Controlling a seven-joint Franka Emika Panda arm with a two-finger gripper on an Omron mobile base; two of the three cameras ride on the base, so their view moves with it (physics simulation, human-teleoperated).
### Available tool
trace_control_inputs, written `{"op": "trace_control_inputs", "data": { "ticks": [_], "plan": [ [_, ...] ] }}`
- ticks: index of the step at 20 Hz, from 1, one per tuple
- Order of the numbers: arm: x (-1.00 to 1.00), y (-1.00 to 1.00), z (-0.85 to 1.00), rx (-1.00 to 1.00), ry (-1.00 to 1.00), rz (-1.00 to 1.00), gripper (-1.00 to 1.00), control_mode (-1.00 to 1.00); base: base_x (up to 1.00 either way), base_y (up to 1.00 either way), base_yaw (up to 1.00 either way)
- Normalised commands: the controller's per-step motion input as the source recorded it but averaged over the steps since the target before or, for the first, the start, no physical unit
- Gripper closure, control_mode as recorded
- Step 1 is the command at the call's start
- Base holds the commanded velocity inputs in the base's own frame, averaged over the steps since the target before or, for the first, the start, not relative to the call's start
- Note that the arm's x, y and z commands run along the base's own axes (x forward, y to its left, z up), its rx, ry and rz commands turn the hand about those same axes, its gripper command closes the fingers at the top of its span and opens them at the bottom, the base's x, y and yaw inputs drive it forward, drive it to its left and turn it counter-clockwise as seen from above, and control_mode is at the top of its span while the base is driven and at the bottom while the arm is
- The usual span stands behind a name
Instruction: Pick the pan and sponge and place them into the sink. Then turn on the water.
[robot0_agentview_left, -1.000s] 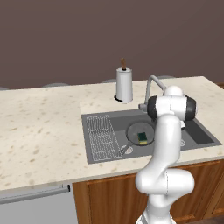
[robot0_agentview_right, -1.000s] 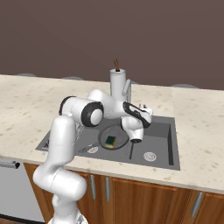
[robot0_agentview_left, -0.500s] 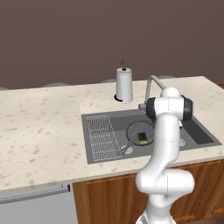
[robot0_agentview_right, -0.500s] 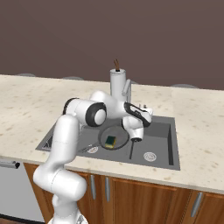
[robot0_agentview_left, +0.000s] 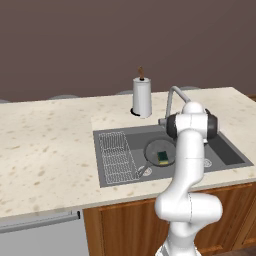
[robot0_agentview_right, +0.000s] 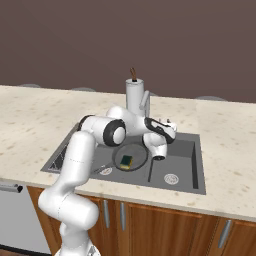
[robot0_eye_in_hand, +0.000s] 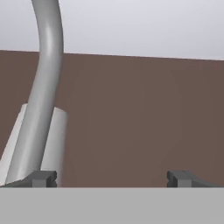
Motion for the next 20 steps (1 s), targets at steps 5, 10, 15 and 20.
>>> {"op": "trace_control_inputs", "data": {
  "ticks": [5,10,15,20],
  "plan": [
    [0.22,-0.05,0.0,0.03,0.03,0.0,-1.0,-1.0,0.0,0.0,0.0],
    [0.16,0.0,-0.13,0.01,0.04,0.0,-1.0,-1.0,0.0,0.0,0.0],
    [0.18,-0.1,-0.18,0.0,0.03,0.0,-1.0,-1.0,0.0,0.0,0.0],
    [0.33,-0.45,-0.07,0.03,0.01,-0.03,-1.0,-1.0,0.0,0.0,0.0]
  ]
}}
